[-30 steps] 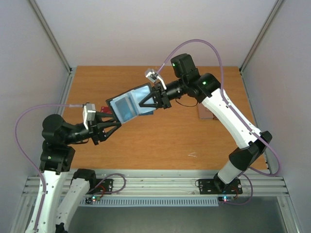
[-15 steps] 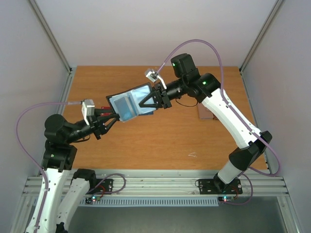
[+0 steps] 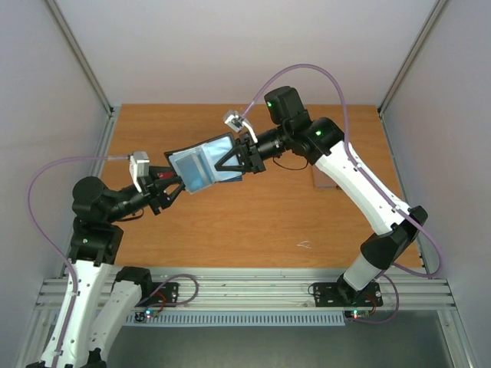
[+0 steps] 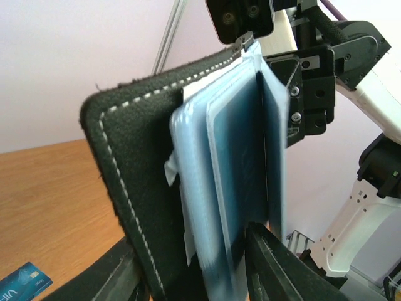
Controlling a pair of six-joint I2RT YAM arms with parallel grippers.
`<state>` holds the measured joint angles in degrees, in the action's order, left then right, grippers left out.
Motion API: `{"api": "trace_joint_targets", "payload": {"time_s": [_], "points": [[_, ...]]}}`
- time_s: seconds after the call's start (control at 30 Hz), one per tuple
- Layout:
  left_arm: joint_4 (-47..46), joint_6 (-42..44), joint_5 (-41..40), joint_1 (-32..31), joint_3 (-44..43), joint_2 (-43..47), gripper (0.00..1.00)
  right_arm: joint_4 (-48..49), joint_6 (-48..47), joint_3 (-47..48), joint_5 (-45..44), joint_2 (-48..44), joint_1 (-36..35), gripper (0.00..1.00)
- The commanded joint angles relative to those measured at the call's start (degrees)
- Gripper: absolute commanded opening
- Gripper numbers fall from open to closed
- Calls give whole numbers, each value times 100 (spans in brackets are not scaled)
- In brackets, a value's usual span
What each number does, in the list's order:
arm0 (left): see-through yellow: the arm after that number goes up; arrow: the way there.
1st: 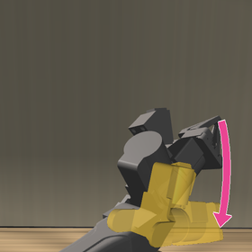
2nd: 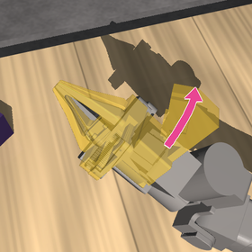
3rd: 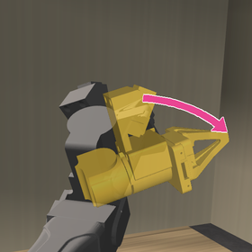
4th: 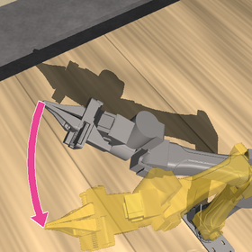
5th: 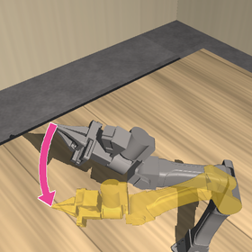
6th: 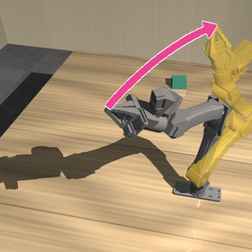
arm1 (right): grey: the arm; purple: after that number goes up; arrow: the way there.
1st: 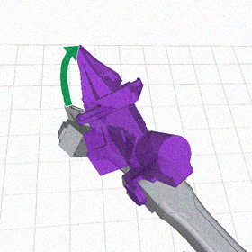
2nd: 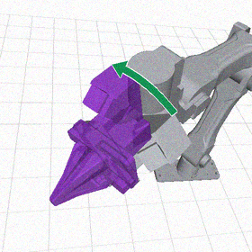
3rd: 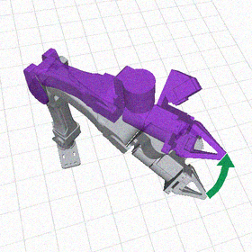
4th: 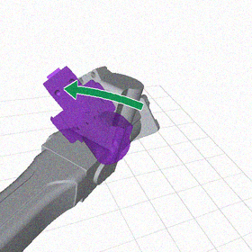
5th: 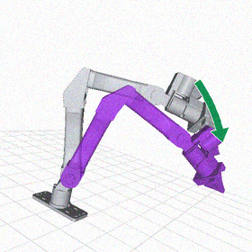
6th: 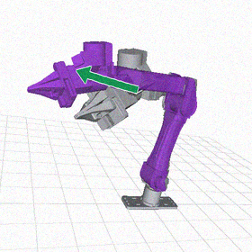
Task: Take the credit cards out of the card holder
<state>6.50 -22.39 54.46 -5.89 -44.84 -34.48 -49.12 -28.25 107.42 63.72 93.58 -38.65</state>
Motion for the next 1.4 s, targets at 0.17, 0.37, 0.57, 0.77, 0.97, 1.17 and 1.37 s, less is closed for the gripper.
{"api": "trace_joint_targets", "payload": {"time_s": [0.17,0.37,0.57,0.77,0.97,1.17,1.37], "points": [[-588,-393,-102,-162,60,-198,43,111,-90,399,-402,346,-418,4],[-767,-336,22,-280,138,-156,3,358,79,410,-571,512,-428,14],[1145,809,-1621,-281,-155,-65,0,307,643,259,-1505,375,168,41],[3273,4852,-5704,-294,-242,-724,0,-306,372,89,-3146,43,461,48],[3162,6062,-6107,-307,-402,-777,0,380,374,-311,-2239,-167,131,42],[3295,3147,-2827,-236,-892,-810,0,1413,600,-385,-663,13,-466,38],[609,-94,-1049,-19,-84,-377,0,2086,963,-769,-587,-148,-466,29]]}}
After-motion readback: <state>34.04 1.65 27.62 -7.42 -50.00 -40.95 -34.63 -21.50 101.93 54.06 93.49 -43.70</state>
